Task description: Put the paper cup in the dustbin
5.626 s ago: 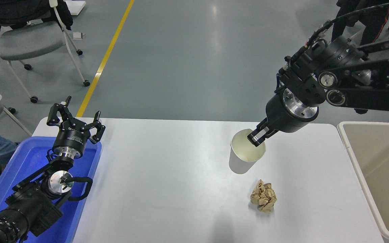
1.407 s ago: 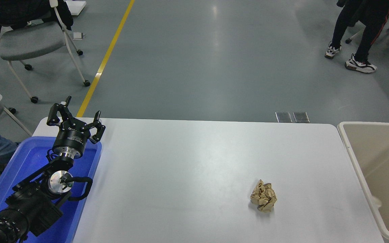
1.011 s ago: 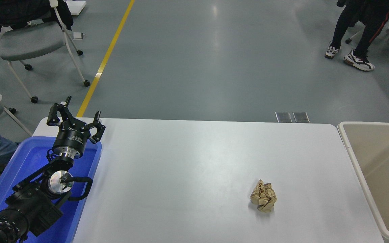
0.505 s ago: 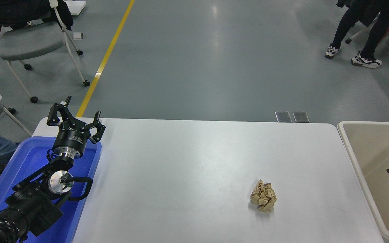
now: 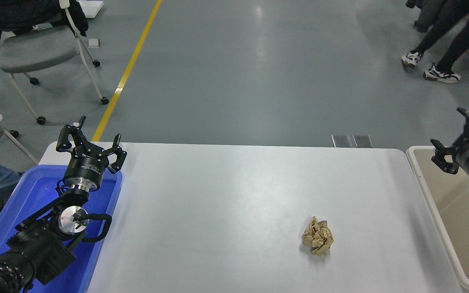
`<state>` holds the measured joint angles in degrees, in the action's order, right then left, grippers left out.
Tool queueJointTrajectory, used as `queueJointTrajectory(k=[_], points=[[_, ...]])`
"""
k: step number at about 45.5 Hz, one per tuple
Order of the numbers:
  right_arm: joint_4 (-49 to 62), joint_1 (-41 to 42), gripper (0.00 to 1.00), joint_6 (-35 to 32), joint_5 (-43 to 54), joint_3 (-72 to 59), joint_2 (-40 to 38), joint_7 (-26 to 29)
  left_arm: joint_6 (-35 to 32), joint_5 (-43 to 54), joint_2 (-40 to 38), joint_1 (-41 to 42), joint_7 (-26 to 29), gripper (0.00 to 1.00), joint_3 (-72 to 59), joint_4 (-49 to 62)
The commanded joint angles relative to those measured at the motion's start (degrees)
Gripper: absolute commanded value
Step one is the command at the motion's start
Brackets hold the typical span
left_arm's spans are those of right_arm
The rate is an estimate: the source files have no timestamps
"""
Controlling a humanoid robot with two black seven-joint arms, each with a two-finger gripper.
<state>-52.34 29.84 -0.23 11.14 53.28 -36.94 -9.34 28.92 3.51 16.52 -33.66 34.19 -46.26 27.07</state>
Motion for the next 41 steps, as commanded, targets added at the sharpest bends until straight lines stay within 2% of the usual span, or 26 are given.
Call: queueJointTrajectory(k=[1,23,41], points=[[-3.65,-4.53,1.0,1.02,8.99,8.86,8.27,-1.38,0.0,0.0,0.0,0.0,0.0,1.0,0.03,0.01],[4.44,-4.79,1.0,0.49,10.31,7.45,15.14,-13.33,0.0,0.0,0.0,0.0,0.0,1.0,0.03,0.01],[5.67,-1.9,1.0,0.23,13.55,-2.47,16.46,-13.77,0.0,0.0,0.0,0.0,0.0,1.0,-0.06,0.0]])
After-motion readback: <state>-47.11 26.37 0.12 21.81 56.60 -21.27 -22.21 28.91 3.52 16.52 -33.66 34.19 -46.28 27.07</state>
